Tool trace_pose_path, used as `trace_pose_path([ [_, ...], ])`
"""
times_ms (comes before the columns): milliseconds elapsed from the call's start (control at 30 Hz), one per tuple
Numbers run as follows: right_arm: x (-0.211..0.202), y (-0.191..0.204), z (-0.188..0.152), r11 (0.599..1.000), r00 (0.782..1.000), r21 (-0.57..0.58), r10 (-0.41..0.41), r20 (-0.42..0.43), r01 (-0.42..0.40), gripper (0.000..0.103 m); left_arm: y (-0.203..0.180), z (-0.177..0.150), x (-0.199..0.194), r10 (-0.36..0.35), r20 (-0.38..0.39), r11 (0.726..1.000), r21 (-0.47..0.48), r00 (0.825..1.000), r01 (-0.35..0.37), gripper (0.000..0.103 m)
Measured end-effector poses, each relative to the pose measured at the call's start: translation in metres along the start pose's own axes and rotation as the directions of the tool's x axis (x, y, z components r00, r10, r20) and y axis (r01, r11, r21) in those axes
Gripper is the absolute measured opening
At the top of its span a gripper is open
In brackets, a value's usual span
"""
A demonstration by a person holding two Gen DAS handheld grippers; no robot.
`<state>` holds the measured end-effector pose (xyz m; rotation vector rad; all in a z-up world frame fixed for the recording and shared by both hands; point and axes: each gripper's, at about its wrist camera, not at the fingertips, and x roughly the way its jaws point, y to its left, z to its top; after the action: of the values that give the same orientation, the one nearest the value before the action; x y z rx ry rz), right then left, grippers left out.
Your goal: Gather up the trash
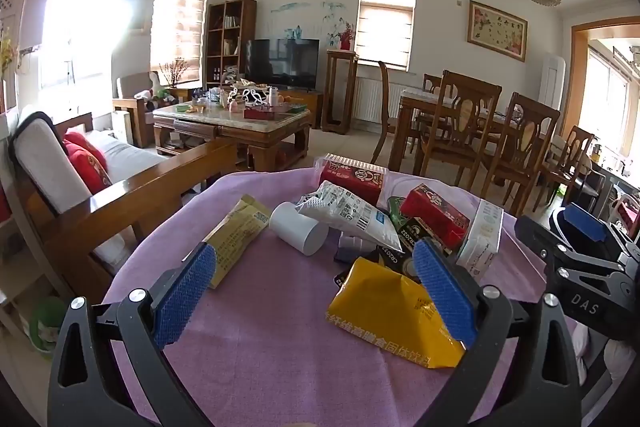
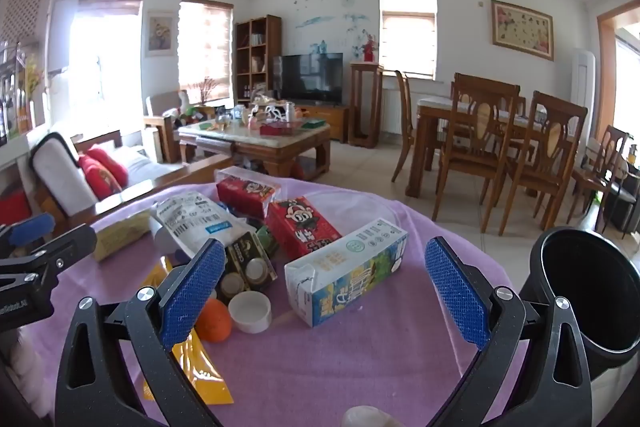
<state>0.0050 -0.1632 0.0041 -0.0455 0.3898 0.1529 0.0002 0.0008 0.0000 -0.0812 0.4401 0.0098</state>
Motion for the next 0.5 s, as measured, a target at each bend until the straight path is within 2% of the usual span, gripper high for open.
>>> trace_pose_path([
  [500, -0.001, -0.0004, 0.0, 1.0, 1.0, 0.003, 0.0, 0.001, 0.0, 0.099, -0.0029, 0.0008, 0.0016, 0.003, -0.007, 1.0, -0.002, 1.0, -0.003, 0.098],
])
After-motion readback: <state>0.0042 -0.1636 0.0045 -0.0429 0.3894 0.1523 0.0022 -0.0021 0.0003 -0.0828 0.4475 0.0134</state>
